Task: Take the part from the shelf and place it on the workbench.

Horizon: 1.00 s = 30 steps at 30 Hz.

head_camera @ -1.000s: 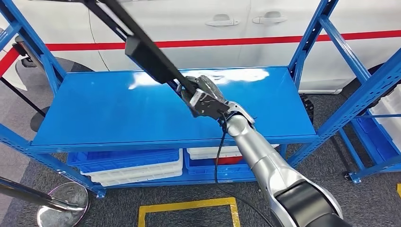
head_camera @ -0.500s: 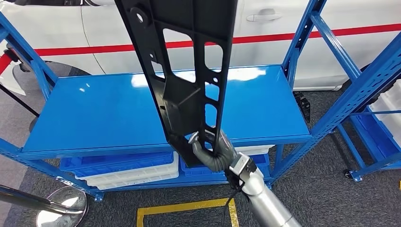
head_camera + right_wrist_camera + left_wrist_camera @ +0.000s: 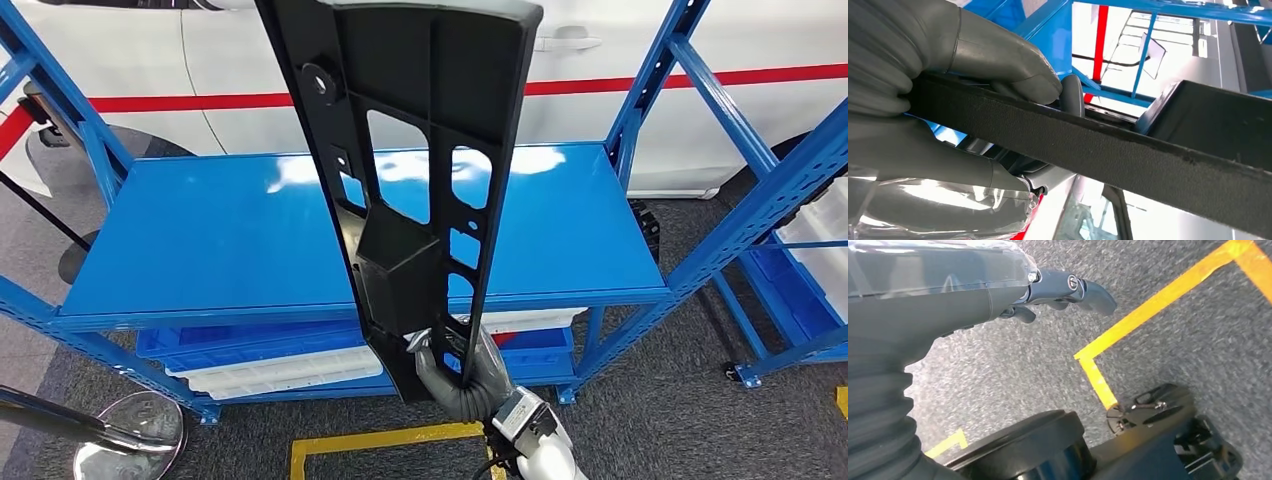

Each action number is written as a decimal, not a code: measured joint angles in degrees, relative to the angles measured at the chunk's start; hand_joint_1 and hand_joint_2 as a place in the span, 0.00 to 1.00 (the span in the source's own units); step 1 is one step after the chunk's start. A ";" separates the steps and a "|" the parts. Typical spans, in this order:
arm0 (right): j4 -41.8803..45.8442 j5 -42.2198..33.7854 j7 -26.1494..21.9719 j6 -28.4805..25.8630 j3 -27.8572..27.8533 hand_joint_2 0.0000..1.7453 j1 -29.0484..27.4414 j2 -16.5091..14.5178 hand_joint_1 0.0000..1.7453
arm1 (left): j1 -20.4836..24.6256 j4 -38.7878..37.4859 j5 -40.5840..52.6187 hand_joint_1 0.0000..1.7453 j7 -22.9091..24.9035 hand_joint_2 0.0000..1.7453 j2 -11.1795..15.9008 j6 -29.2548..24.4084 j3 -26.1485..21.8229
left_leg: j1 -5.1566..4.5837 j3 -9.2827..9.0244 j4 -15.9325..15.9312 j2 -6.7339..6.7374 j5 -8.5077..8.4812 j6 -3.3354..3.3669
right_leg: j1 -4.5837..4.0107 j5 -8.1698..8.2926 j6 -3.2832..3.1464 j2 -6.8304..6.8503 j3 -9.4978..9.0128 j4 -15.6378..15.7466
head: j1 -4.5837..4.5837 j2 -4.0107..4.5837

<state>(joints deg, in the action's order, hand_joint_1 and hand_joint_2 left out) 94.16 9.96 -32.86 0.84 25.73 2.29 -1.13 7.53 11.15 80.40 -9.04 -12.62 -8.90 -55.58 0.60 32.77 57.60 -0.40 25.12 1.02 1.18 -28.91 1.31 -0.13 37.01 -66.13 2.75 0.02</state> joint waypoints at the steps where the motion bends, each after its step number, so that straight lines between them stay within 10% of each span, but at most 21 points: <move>1: 0.58 -0.17 0.43 0.15 -0.14 1.00 -0.39 -0.22 1.00 | 0.20 0.00 0.15 0.00 0.66 1.00 -0.01 0.01 0.04 | -0.10 0.22 0.46 -0.05 0.17 -0.26 | -0.02 1.31 -0.18 -0.03 -1.71 3.36 | 0.01 0.00; 6: 1.97 -1.71 0.93 0.80 -1.63 1.00 -2.23 -1.42 1.00 | 0.52 0.00 0.45 0.00 2.11 1.00 0.05 0.53 0.09 | -0.20 1.00 1.33 -0.10 0.45 -1.80 | -0.31 2.90 -1.91 -0.21 -2.63 6.56 | 0.02 0.00; 12: 1.97 -2.47 0.93 0.93 -2.97 1.00 -3.05 -2.96 1.00 | 0.58 0.00 -0.13 0.00 2.85 1.00 0.14 1.05 0.07 | 0.05 4.65 15.78 0.05 11.04 -2.90 | -0.47 5.04 -3.22 0.39 -0.21 6.80 | 0.02 0.00; 18: 2.75 -2.42 1.36 0.95 -4.45 1.00 -4.02 -4.15 1.00 | -0.07 0.05 -0.13 0.00 3.19 1.00 0.41 1.97 0.05 | -0.84 -7.37 -0.77 0.14 6.54 -0.85 | -0.69 7.82 -2.26 0.40 1.79 6.94 | 0.03 0.00; 22: 3.02 -2.39 1.83 2.51 -5.97 1.00 -4.37 -4.90 1.00 | -0.35 0.05 -0.25 0.00 3.32 1.00 0.42 1.86 0.03 | -1.00 -6.14 -1.78 0.35 4.01 0.32 | -0.41 8.30 -0.87 0.45 2.20 7.37 | 0.03 0.00; 27: 3.13 -2.00 2.28 4.25 -7.57 1.00 -4.42 -5.25 1.00 | -0.18 0.04 -0.82 0.00 3.26 1.00 0.36 1.74 -0.01 | -0.63 -1.89 -2.00 0.81 0.11 1.01 | -0.25 -3.34 0.10 0.24 5.05 -6.82 | 0.02 0.00; 30: 3.13 -1.87 2.43 4.68 -8.15 1.00 -4.37 -5.47 1.00 | -0.02 0.04 -1.20 0.00 3.20 1.00 0.32 1.69 -0.07 | -0.53 1.00 -1.06 0.86 -1.40 0.53 | 0.03 -0.07 0.38 0.26 0.03 -4.81 | 0.02 0.00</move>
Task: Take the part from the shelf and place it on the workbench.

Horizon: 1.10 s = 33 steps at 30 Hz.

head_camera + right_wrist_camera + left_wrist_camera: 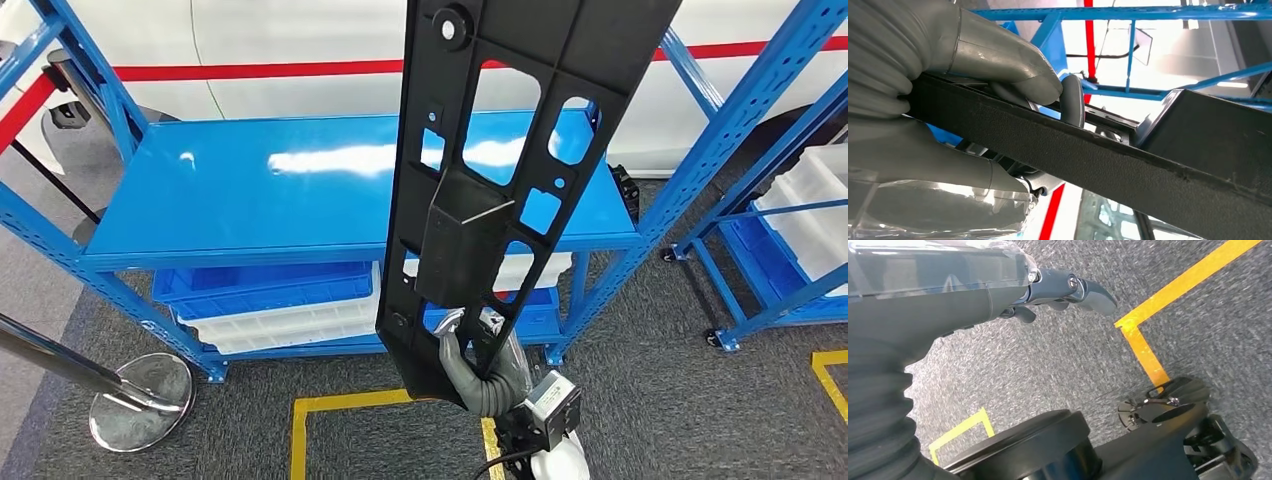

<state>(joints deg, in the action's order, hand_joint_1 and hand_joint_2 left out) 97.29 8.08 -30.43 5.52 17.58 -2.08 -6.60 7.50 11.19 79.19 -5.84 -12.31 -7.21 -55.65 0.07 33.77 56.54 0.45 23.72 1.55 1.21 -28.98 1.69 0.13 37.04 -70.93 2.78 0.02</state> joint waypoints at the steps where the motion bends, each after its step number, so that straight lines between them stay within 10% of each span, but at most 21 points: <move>1: 0.01 0.01 0.03 0.07 -0.12 1.00 0.06 -0.04 1.00 | 0.09 0.00 -0.04 0.00 -0.01 1.00 -0.03 0.01 -0.01 | -0.02 0.85 0.52 -0.02 -0.32 -0.25 | 0.05 0.33 -0.07 -0.01 -3.28 3.94 | 0.00 0.00; 4: 0.14 0.07 0.05 0.18 -0.45 1.00 -0.02 -0.17 1.00 | 0.24 0.00 -0.06 0.00 0.09 1.00 -0.12 0.02 -0.02 | -0.14 2.17 1.63 -0.04 -1.20 -1.18 | -0.34 -1.46 -1.03 -0.20 -8.99 12.42 | 0.00 0.00; 7: 0.27 0.15 0.01 0.28 -0.82 1.00 -0.40 -0.26 1.00 | 0.20 0.01 0.01 0.00 0.22 1.00 -0.17 0.04 -0.04 | 0.04 2.74 2.04 -0.15 -1.19 -2.28 | -0.32 -0.35 -2.46 0.03 -8.12 12.92 | 0.00 0.00; 12: 0.84 0.21 -0.29 0.33 -1.42 1.00 -1.48 -0.39 1.00 | 0.65 0.01 0.42 0.00 0.34 1.00 -0.17 0.28 -0.04 | 0.34 5.40 15.73 -0.24 9.81 -3.75 | -0.36 2.77 -3.59 0.57 -4.50 12.97 | 0.00 0.00; 14: 1.06 0.28 -0.34 0.39 -1.68 1.00 -1.92 -0.39 1.00 | 0.66 0.00 0.69 0.00 0.48 1.00 -0.17 0.37 -0.03 | 0.40 3.60 17.18 -0.24 8.71 -3.81 | -0.45 3.95 -3.45 0.59 -2.80 12.80 | 0.00 0.00; 18: 2.33 0.68 -0.34 0.74 -2.02 1.00 -2.63 -0.46 1.00 | 0.25 0.00 1.18 0.00 0.48 1.00 -0.15 1.06 0.06 | 0.16 -6.93 2.28 -0.45 5.78 -2.75 | -0.53 6.20 -2.56 0.41 -0.33 12.67 | 0.02 0.00; 20: 2.92 0.97 -0.34 1.06 -2.27 1.00 -2.95 -0.58 1.00 | 0.08 0.00 1.24 0.00 0.27 1.00 -0.15 1.34 0.10 | -0.23 -8.36 -1.07 -0.63 6.44 -1.99 | -0.50 7.39 -1.84 0.49 0.04 13.09 | 0.01 0.00; 23: 3.38 1.23 -0.34 1.28 -2.79 1.00 -3.41 -0.69 1.00 | -0.02 0.00 1.35 0.00 0.18 1.00 -0.22 1.45 0.11 | 0.08 -7.06 -1.85 -0.33 4.67 -0.69 | -0.59 6.81 -0.87 0.40 0.87 12.75 | -0.01 0.00; 27: 3.65 1.27 -0.34 1.30 -3.28 1.00 -3.79 -0.70 1.00 | -0.02 0.00 1.40 0.00 0.25 1.00 -0.28 1.33 0.11 | -0.14 -4.24 -1.44 0.09 2.39 0.37 | -0.49 -2.93 -0.45 0.13 4.01 0.58 | -0.01 0.00; 29: 3.66 1.27 -0.27 1.45 -3.65 1.00 -3.99 -0.69 1.00 | 0.01 0.00 1.30 0.00 0.33 1.00 -0.28 1.19 0.11 | -0.26 -2.44 -0.72 0.13 1.58 0.35 | -0.48 -2.68 -0.44 0.12 3.49 -2.84 | 0.00 0.00; 33: 4.11 1.31 -0.05 2.02 -4.24 1.00 -3.89 -0.71 1.00 | 0.16 0.00 1.10 0.00 0.44 1.00 -0.39 1.11 0.09 | -0.44 0.13 0.87 0.05 0.67 -0.16 | -0.79 0.77 -1.35 0.07 -5.84 9.05 | 0.00 0.00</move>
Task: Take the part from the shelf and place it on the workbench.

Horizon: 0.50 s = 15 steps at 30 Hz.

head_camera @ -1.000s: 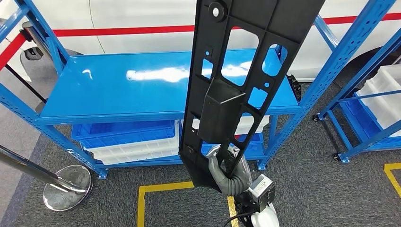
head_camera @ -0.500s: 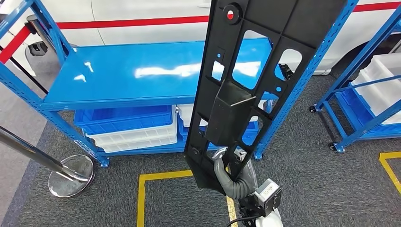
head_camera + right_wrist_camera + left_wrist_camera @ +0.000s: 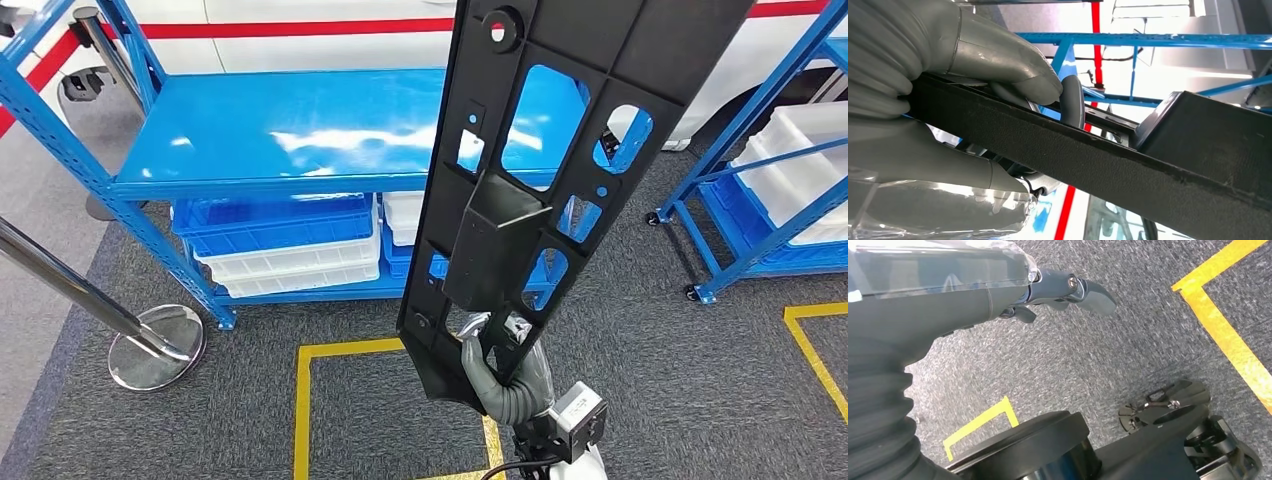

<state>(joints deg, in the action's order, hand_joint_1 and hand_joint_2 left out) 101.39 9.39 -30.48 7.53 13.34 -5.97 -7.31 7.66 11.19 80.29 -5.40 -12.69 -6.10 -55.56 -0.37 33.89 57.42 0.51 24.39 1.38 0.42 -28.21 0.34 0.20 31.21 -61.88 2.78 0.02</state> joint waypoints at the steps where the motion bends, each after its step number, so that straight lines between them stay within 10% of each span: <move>1: 0.16 0.01 0.03 0.15 -0.08 1.00 0.07 -0.01 1.00 | 0.04 0.00 0.00 0.00 0.09 1.00 -0.05 -0.01 0.00 | -0.03 0.27 0.21 0.00 -0.26 -0.26 | -0.18 -0.41 -0.25 -0.03 -1.58 2.63 | 0.00 0.00; 5: 0.40 0.02 0.14 0.42 -0.29 1.00 0.22 -0.17 1.00 | 0.06 0.01 0.09 0.00 0.47 1.00 -0.07 -0.10 0.00 | 0.06 0.89 0.57 -0.10 -0.37 -1.50 | -0.07 0.24 -1.24 0.23 -1.74 4.90 | 0.00 0.00; 10: 0.45 0.01 0.21 0.97 -0.47 1.00 0.23 -0.38 1.00 | 0.40 0.02 0.59 0.00 0.06 1.00 0.13 -0.27 0.01 | 0.65 3.43 13.98 -0.31 9.89 -3.10 | 0.35 2.92 -2.12 0.75 1.21 5.23 | 0.01 0.00; 12: 0.44 -0.41 0.30 1.53 -0.60 1.00 0.18 -0.39 1.00 | 0.36 0.02 0.78 0.00 -0.22 1.00 0.17 -0.43 0.04 | 1.11 1.96 15.38 -0.33 8.17 -3.58 | 0.46 3.79 -1.75 0.54 2.67 4.94 | 0.01 0.00; 15: 0.44 -1.71 0.60 2.45 -1.05 1.00 0.18 -0.47 1.00 | -0.25 0.02 1.04 0.00 -0.13 1.00 0.19 -0.67 0.11 | 1.72 -5.01 5.69 -2.04 4.22 -3.66 | 0.71 4.96 -0.72 -0.49 4.49 4.27 | 0.01 0.00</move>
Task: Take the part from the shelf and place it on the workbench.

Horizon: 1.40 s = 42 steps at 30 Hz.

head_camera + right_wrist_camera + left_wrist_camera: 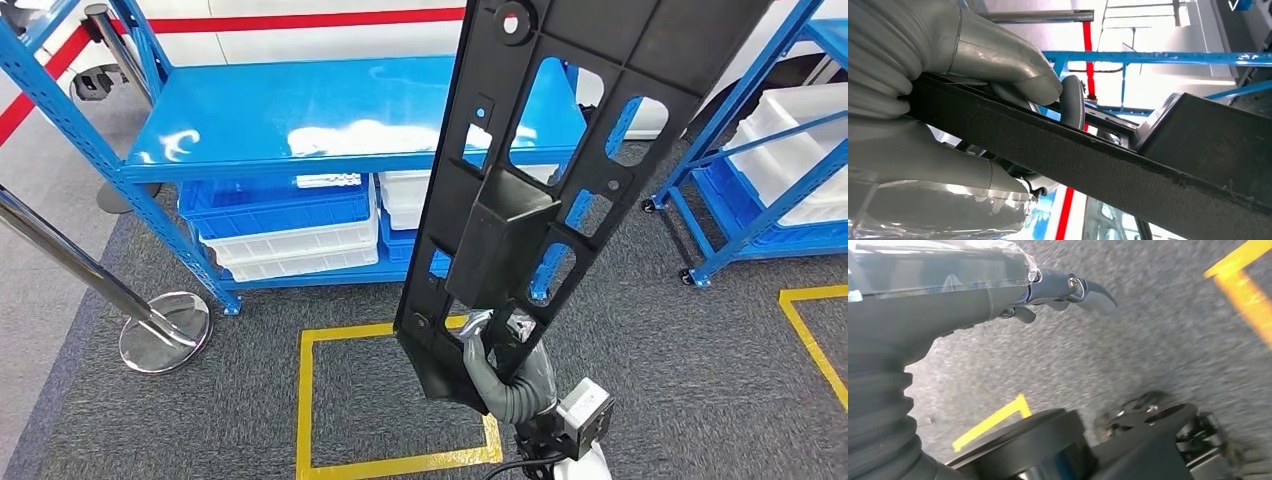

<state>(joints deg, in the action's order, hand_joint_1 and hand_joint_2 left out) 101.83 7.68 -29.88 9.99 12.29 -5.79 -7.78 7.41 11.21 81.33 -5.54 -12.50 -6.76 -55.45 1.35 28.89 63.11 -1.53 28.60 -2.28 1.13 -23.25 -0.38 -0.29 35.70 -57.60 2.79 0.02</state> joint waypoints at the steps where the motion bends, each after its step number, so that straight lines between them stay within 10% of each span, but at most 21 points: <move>1: 0.00 -0.31 0.05 0.17 -0.17 1.00 0.04 -0.08 1.00 | -0.33 0.00 0.03 0.00 0.01 1.00 0.00 -0.03 0.01 | 0.02 -2.17 -3.55 -0.82 0.44 0.21 | 0.02 0.46 0.36 -0.34 0.42 -0.15 | 0.00 0.00; 5: -0.08 -1.07 0.30 0.67 -0.83 1.00 0.09 -0.27 1.00 | -0.76 0.00 0.01 0.00 -0.06 1.00 -0.04 -0.27 0.04 | -0.18 -3.39 -7.60 -0.51 1.85 1.78 | 0.08 1.99 1.87 -1.53 1.90 -0.43 | -0.01 0.00; 11: -0.86 -1.83 0.62 1.85 -2.03 1.00 0.21 -0.27 1.00 | -0.92 0.00 -0.51 0.00 -0.44 1.00 -0.09 -0.54 0.02 | -0.76 -1.28 -7.45 3.12 -0.04 3.48 | 0.19 -7.58 2.72 -0.04 7.33 -16.53 | -0.01 0.00; 17: -1.34 -3.02 -0.08 2.81 -2.34 1.00 0.68 -0.45 1.00 | -1.07 0.00 -1.29 0.00 -0.57 1.00 -0.14 -0.51 -0.04 | -1.57 -0.28 -6.10 5.87 0.00 2.65 | -0.76 -3.48 0.81 3.54 -3.18 -1.47 | -0.02 0.00; 21: -1.51 -2.52 -0.42 2.98 -2.05 1.00 0.66 -0.84 1.00 | -1.06 0.00 -2.02 0.00 -0.08 1.00 0.12 0.27 -0.15 | -1.61 0.13 -5.14 5.88 0.85 1.57 | -0.59 -2.98 -0.65 2.15 -2.63 -0.92 | -0.01 0.00; 26: -1.98 -1.13 -1.27 2.76 0.43 1.00 0.84 -1.62 1.00 | -0.35 0.00 -2.96 0.00 1.48 1.00 0.50 1.44 -0.35 | -1.30 5.65 9.60 2.15 8.66 0.71 | -0.48 -1.96 -1.69 -0.19 -1.63 -0.76 | -0.01 0.00; 28: -2.67 -1.84 -1.21 3.10 1.35 1.00 1.48 -1.61 1.00 | -0.30 0.00 -3.90 0.00 1.59 1.00 0.50 0.25 -0.64 | -1.23 4.60 8.63 1.99 6.94 0.83 | -0.50 -1.71 -1.56 -1.66 -1.34 -0.97 | -0.01 0.00; 31: -4.38 -4.05 -1.80 4.11 2.21 1.00 3.17 -1.54 1.00 | -1.02 0.00 -5.11 0.00 -0.09 1.00 0.48 -1.59 -1.52 | -0.93 -0.50 -2.28 -1.29 1.60 1.39 | -0.48 -1.23 -0.94 -3.96 -0.93 -1.31 | -0.01 0.00; 33: -5.93 -5.42 -2.89 4.89 2.52 1.00 4.24 -1.31 1.00 | -1.43 0.00 -5.67 0.00 -2.17 1.00 0.44 -2.34 -1.97 | -0.88 -1.43 -5.55 -3.30 1.20 1.72 | -0.43 -0.57 -0.15 -5.08 -0.02 -1.47 | 0.00 0.00; 35: -7.46 -6.29 -4.07 5.36 2.67 1.00 4.80 -0.83 1.00 | -1.54 -0.01 -6.05 0.00 -3.83 1.00 0.37 -2.76 -2.15 | -0.87 -1.16 -6.08 -2.56 1.03 2.21 | -0.46 0.28 0.75 -6.15 0.75 -1.27 | -0.01 0.00; 38: -9.26 -6.80 -5.24 5.37 2.71 1.00 5.38 0.09 1.00 | -1.76 -0.02 -6.25 0.00 -5.15 1.00 0.17 -3.10 -2.35 | -0.44 -0.80 -6.72 -0.35 -0.05 3.22 | -0.75 -1.61 1.57 -3.77 2.54 -4.07 | -0.03 0.00; 42: -11.45 -6.98 -5.93 5.07 2.83 1.00 6.06 1.07 1.00 | -2.23 -0.02 -6.20 0.00 -5.79 1.00 0.20 -3.27 -2.86 | -0.76 0.00 -6.46 3.21 -0.33 3.58 | -0.42 -7.47 2.21 -0.02 7.55 -16.51 | -0.02 0.00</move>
<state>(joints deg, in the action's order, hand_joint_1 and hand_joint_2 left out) 90.38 0.70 -35.81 15.05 15.11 0.27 -6.71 5.18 11.19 75.13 -11.32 -12.31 -10.03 -58.31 0.58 28.89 56.65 1.68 28.27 1.30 0.71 -30.72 1.83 -0.32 43.25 -74.12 2.77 0.02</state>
